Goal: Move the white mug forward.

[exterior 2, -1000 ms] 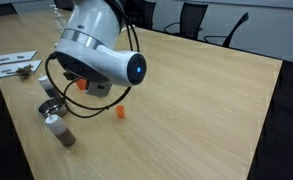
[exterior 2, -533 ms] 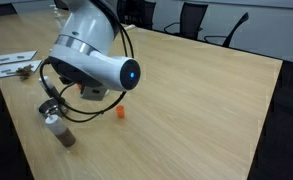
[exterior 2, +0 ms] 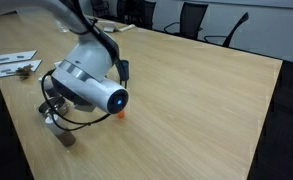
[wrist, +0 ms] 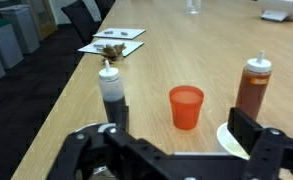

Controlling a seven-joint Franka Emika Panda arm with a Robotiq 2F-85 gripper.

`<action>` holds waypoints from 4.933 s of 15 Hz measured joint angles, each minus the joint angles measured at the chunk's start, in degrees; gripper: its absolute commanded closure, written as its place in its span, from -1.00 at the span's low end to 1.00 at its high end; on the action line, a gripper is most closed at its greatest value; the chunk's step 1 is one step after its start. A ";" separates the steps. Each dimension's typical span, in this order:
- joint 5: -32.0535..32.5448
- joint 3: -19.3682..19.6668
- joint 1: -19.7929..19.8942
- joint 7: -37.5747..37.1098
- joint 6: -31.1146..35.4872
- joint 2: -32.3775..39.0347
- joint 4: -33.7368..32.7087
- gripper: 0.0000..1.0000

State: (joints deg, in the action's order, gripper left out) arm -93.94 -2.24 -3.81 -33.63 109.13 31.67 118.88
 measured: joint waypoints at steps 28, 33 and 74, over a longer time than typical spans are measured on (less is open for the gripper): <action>-33.77 -4.13 -5.33 8.91 13.72 13.97 -3.20 -1.00; -35.19 -4.37 -5.83 9.66 16.82 13.98 -4.36 -1.00; -22.23 -2.39 -1.32 6.33 -0.38 21.85 -11.20 -1.00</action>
State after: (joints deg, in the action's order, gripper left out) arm -116.17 -4.63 -5.13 -27.29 108.75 53.52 107.68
